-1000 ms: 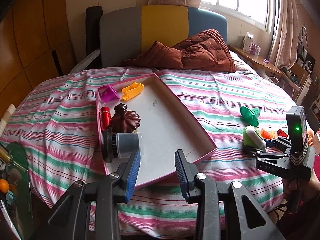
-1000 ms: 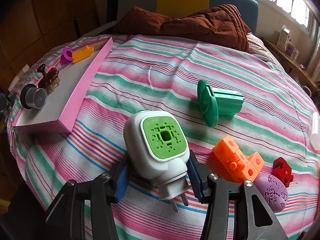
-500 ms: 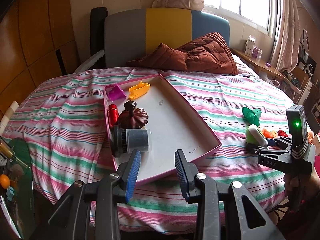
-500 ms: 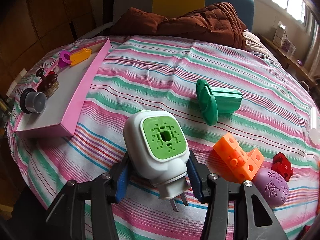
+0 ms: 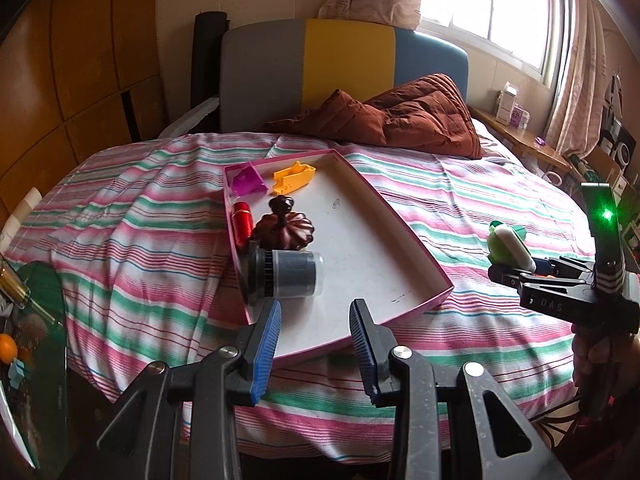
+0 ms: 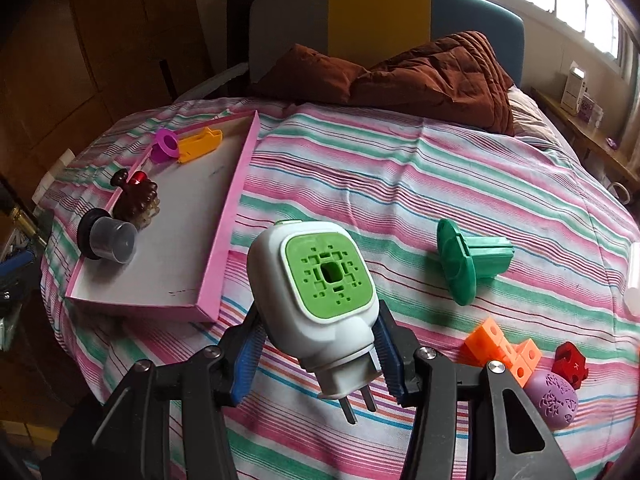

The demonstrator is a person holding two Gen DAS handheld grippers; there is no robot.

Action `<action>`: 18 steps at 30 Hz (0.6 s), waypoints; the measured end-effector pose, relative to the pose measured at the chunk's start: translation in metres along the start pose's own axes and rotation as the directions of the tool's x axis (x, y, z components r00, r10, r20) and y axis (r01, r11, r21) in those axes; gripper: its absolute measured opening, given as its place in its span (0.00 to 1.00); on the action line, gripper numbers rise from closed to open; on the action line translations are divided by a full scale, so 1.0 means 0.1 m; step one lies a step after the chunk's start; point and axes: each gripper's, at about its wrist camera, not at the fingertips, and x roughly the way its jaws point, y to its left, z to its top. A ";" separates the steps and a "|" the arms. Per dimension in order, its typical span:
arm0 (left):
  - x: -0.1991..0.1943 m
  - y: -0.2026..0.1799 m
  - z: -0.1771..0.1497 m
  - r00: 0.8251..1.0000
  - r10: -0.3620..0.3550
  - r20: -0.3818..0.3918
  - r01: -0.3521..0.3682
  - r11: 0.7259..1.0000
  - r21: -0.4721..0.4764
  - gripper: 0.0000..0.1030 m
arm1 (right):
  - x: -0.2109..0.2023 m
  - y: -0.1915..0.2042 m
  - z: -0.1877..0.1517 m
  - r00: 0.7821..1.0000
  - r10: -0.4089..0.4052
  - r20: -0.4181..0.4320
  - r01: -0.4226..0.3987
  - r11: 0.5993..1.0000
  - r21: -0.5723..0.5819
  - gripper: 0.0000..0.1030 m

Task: Organize rigid objects
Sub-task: 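Carry the white-and-green plug device into the tray and open the right gripper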

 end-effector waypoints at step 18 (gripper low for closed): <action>0.07 0.30 -0.10 1.000 0.018 -0.022 -0.020 0.997 -0.070 0.34 | 0.23 0.83 0.64 0.992 0.126 0.005 -0.125 0.987 -0.101 0.50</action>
